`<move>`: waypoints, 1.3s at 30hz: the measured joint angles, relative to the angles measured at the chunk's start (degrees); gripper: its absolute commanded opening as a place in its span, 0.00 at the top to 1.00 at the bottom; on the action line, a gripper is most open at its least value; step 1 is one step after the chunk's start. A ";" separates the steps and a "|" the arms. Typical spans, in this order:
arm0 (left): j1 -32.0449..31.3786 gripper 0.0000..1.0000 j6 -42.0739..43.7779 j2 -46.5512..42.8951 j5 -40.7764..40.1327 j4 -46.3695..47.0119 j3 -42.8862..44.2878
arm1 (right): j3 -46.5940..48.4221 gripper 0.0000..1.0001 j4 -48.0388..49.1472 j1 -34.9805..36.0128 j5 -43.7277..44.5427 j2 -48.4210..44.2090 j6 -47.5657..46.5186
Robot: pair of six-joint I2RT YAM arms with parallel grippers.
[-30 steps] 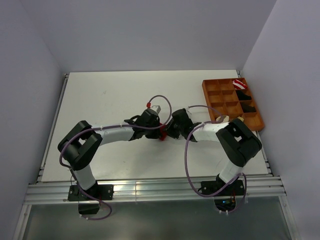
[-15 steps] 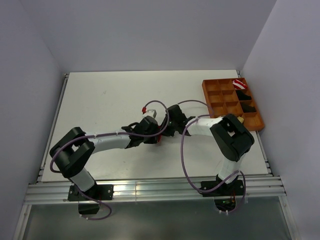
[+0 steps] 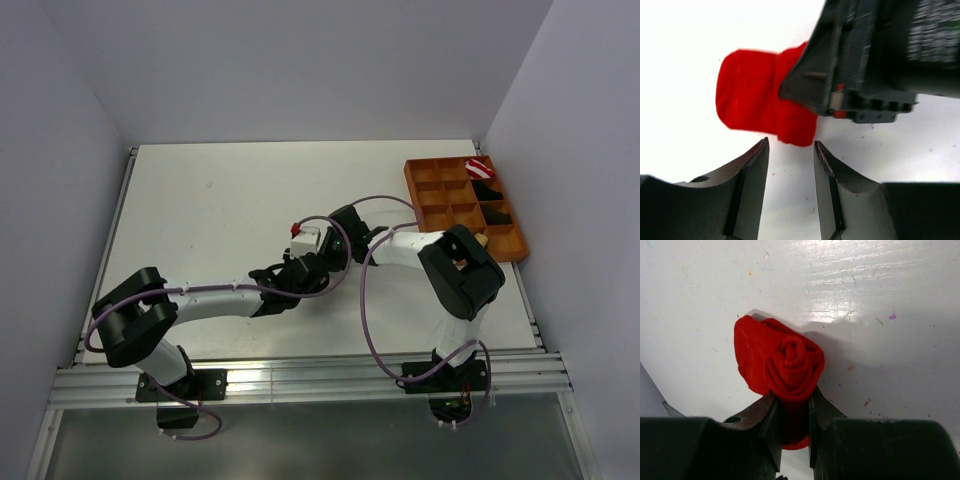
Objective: Roll the socks
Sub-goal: Roll the sock at the center of the board.
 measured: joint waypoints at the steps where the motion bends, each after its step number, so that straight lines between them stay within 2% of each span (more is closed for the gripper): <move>1: -0.44 0.54 0.44 0.00 -0.85 0.68 0.00 | 0.07 1.00 -0.20 0.00 -0.15 0.02 -0.13; 10: -1.38 0.55 6.25 1.84 -4.09 8.00 0.00 | 0.66 1.00 -1.62 0.00 -1.55 0.20 -1.20; 17: -1.40 0.61 7.39 6.75 -4.09 9.68 0.00 | 0.74 1.00 -1.88 0.00 -2.67 0.35 -1.55; 18: -1.40 0.64 7.34 7.26 -4.09 9.86 0.00 | 0.74 1.00 -1.86 0.00 -2.73 0.37 -1.62; 21: -1.40 0.80 6.71 8.11 -4.39 10.25 0.15 | 0.74 0.99 -1.86 0.00 -2.82 0.37 -1.66; 22: -1.51 0.91 6.43 8.33 -4.63 10.25 0.28 | 0.74 0.98 -1.86 -0.02 -2.84 0.37 -1.66; 23: -1.62 0.96 6.05 8.48 -4.81 10.25 0.37 | 0.74 0.96 -1.84 -0.02 -2.86 0.37 -1.66; 25: -1.73 1.00 5.62 8.50 -4.90 10.23 0.37 | 0.68 0.94 -1.62 -0.04 -2.99 0.37 -1.64; 29: -1.53 0.99 4.39 8.50 -4.52 10.25 0.35 | -0.63 0.78 0.52 -0.28 -3.56 -0.02 -1.36; 35: 1.53 0.99 1.36 7.23 2.05 12.96 -1.33 | -6.84 0.41 7.93 -1.05 -3.06 -3.69 0.72; 39: 5.95 0.99 -1.07 5.73 9.99 15.10 -3.13 | -12.61 0.30 11.37 -2.32 -2.25 -9.07 2.47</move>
